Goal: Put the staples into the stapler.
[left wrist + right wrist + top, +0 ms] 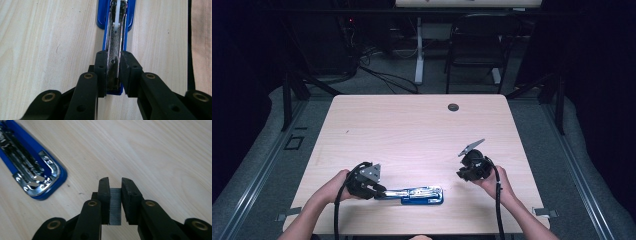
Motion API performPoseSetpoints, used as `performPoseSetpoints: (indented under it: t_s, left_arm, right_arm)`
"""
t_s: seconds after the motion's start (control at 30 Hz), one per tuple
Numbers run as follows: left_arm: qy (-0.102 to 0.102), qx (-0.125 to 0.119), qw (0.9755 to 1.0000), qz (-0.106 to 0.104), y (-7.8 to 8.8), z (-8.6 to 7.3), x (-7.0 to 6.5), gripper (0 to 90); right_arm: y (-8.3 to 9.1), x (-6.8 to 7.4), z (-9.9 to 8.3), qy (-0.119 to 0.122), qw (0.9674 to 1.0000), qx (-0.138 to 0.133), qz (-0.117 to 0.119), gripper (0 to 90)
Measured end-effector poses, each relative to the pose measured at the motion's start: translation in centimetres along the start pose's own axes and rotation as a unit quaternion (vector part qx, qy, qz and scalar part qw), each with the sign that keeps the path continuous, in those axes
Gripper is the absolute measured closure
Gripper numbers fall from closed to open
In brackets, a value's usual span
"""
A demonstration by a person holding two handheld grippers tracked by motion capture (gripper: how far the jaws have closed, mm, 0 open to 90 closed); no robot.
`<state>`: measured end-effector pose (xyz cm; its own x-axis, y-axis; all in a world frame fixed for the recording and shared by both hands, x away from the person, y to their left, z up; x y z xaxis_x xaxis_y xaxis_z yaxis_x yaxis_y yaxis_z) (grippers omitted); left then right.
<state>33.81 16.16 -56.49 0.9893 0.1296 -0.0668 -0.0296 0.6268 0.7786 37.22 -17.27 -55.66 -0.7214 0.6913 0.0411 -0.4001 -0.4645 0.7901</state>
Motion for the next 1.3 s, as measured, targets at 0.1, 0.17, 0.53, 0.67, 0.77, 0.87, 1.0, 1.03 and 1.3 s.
performPoseSetpoints:
  t_s: [0.1, 0.17, 0.53, 0.67, 0.77, 0.87, 1.0, 1.03, 1.3]
  left_arm:
    - [0.0, 0.0, 1.0, 0.0, 0.0, 0.0, 0.0, 76.7]
    - [0.0, 0.0, 1.0, 0.0, 0.0, 0.0, 0.0, 76.7]
    - [-0.002, -0.002, 1.0, 0.0, -0.1, 0.1, 0.0, 76.7]
    - [-0.002, -0.003, 1.0, 0.0, -0.1, 0.1, 0.0, 76.6]
    - [-0.002, 0.0, 1.0, -0.001, 0.0, 0.1, 0.0, 76.6]
    - [-0.001, 0.005, 0.9999, -0.01, 0.1, 0.1, 0.1, 76.6]
    - [0.0, 0.005, 0.9999, -0.011, 0.1, 0.1, 0.1, 76.6]
    - [0.0, 0.005, 0.9999, -0.011, 0.1, 0.1, 0.1, 76.6]
    - [0.0, 0.004, 0.9999, -0.011, 0.1, 0.1, 0.1, 76.6]
  right_arm:
    - [-0.4, 0.8, 0.3, 0.009, 0.9999, 0.001, 0.013, 78.4]
    - [-0.6, 1.2, 0.5, 0.014, 0.9997, -0.001, 0.018, 78.4]
    - [-1.2, 2.6, 1.3, 0.036, 0.9984, -0.013, 0.041, 78.3]
    - [-1.3, 3.0, 1.6, 0.043, 0.9976, -0.017, 0.052, 78.4]
    - [-1.5, 3.4, 1.9, 0.05, 0.9966, -0.022, 0.061, 78.3]
    - [-1.7, 3.8, 2.1, 0.056, 0.9956, -0.023, 0.072, 78.3]
    - [-1.9, 4.1, 2.5, 0.066, 0.9939, -0.025, 0.085, 78.3]
    - [-1.9, 4.2, 2.6, 0.072, 0.9934, -0.025, 0.086, 78.3]
    - [-1.9, 4.9, 3.4, 0.082, 0.9896, -0.042, 0.11, 78.3]
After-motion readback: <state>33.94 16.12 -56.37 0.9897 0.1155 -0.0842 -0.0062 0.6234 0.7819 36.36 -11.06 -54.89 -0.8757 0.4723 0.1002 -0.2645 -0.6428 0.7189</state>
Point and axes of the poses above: each handheld gripper's, and its own axes: y roughly backward along the jaws, z roughly out of its top, x roughly to its left, the point moved 4 cm from there along -y, roughly forward along the jaws, and after that the axes turned 9 degrees about -x, right-handed, at the moved point
